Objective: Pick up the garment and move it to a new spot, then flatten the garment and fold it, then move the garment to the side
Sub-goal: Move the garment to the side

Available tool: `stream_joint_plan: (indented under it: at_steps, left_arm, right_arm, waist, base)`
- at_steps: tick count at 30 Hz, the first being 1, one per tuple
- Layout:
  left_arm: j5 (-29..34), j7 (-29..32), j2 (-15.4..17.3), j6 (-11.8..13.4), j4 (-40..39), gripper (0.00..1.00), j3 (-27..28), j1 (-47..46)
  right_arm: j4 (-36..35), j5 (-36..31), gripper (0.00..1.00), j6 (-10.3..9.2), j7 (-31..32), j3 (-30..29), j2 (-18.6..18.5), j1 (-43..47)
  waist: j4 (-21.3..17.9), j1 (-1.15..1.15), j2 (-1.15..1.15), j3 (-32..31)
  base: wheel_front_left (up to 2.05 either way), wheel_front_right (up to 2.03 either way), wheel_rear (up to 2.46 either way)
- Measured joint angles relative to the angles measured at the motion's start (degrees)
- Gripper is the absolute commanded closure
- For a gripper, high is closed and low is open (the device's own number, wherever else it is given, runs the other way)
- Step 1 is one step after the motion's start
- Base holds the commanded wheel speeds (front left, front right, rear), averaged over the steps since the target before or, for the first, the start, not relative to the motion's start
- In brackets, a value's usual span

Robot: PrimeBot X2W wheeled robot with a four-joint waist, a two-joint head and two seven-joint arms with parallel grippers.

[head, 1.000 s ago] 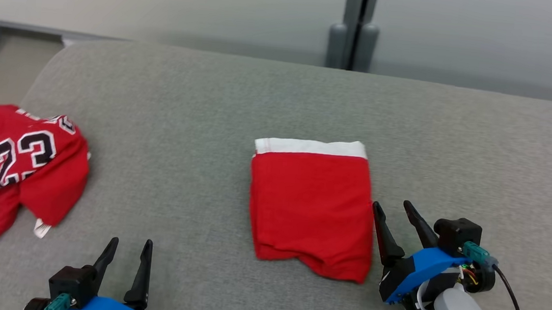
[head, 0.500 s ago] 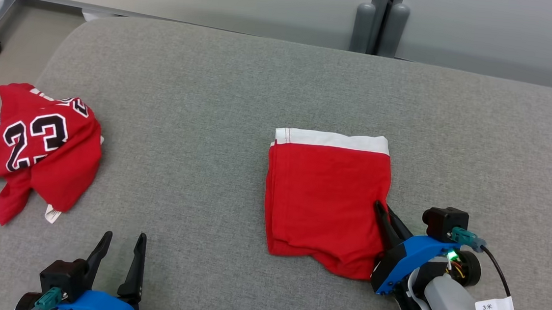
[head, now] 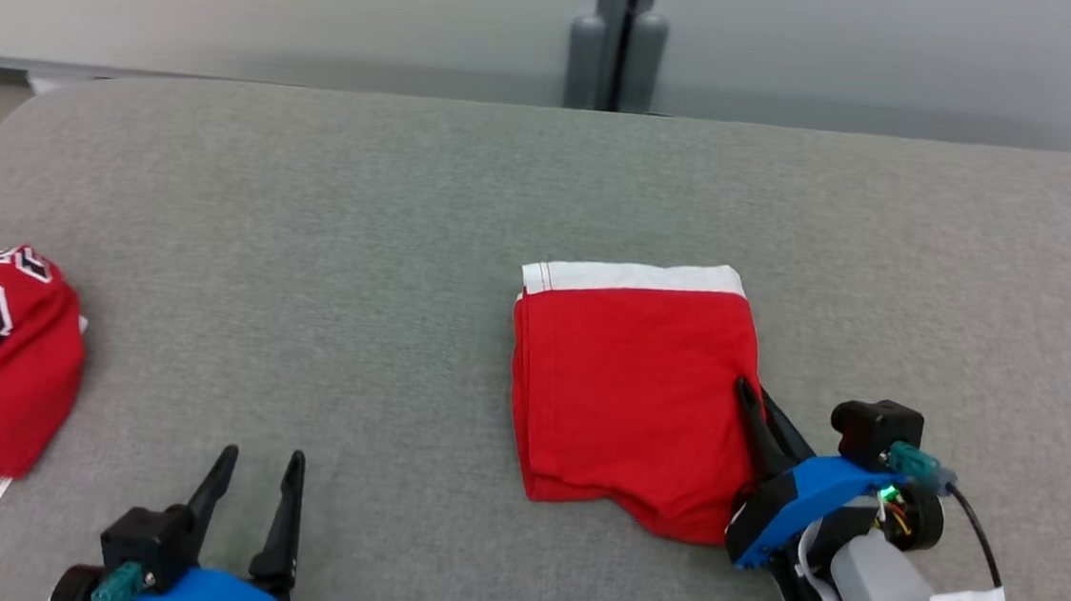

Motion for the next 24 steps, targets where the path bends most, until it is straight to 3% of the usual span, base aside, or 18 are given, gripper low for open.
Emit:
stream_joint_plan:
  at_steps: [17, 24]
  left_arm:
    - [3.6, 0.0, -0.6, 0.0, -9.1, 0.00, -9.3, 1.0]
    - [3.4, 0.0, 1.7, 0.0, -10.9, 0.00, -10.9, 1.5]
  right_arm:
    - [-7.9, 0.0, 1.00, -0.01, 0.0, 4.1, -0.1, 5.9]
    - [-9.9, -2.6, 1.00, 0.00, 0.0, 2.0, -0.2, 6.8]
  waist:
    - [-25.5, 0.00, 0.00, 0.9]
    - [-30.4, 0.00, -0.01, 1.5]
  base:
    - [0.00, 0.00, 0.00]
    - [0.00, 0.00, 0.00]
